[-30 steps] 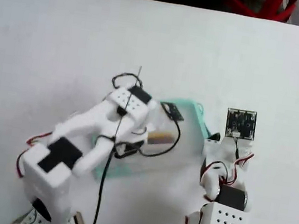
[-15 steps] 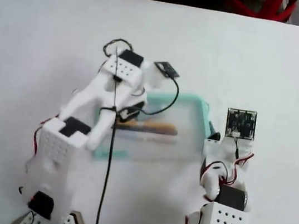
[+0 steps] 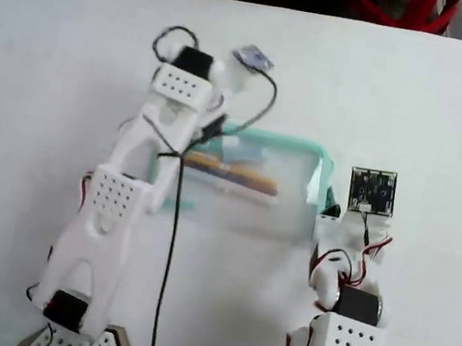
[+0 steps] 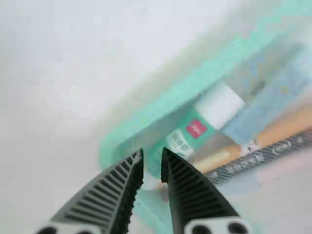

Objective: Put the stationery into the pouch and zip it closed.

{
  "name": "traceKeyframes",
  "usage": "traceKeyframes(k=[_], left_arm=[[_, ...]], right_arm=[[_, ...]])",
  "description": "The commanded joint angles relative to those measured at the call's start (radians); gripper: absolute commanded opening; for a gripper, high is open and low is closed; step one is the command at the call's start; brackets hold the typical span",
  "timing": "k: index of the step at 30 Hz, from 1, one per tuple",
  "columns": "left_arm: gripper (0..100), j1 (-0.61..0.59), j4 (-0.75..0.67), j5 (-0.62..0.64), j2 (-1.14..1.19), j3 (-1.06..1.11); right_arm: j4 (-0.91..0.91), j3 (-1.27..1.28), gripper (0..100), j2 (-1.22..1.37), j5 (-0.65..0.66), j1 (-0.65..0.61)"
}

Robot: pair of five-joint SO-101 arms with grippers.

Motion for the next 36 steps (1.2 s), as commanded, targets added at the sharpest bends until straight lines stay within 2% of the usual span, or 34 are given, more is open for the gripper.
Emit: traceKeyframes(k=[1, 7, 16, 19, 26, 36], left_arm=[[9, -0.062, 0.008, 0.11, -0.15, -0.18], [8, -0.073, 0.008, 0.112, -0.524, -0.071], [8, -0.07, -0.018, 0.107, -1.145, 0.637], [8, -0.091, -0.138, 0.104, -1.326, 0.853], [9, -0.15, -0.572, 0.106, -1.626, 1.309], [9, -0.151, -0.752, 0.106, -1.971, 1.671]], right_arm=[[-0.019, -0.003, 17.9, -0.008, 0.009, 0.012], [-0.019, -0.003, 17.9, -0.008, 0.009, 0.01], [-0.024, -0.003, 17.9, -0.008, 0.008, 0.008], [-0.061, 0.025, 17.9, -0.008, 0.002, 0.007], [-0.124, 0.06, 18.0, -0.01, 0.0, 0.013], [-0.124, 0.061, 18.0, -0.01, 0.0, 0.013]])
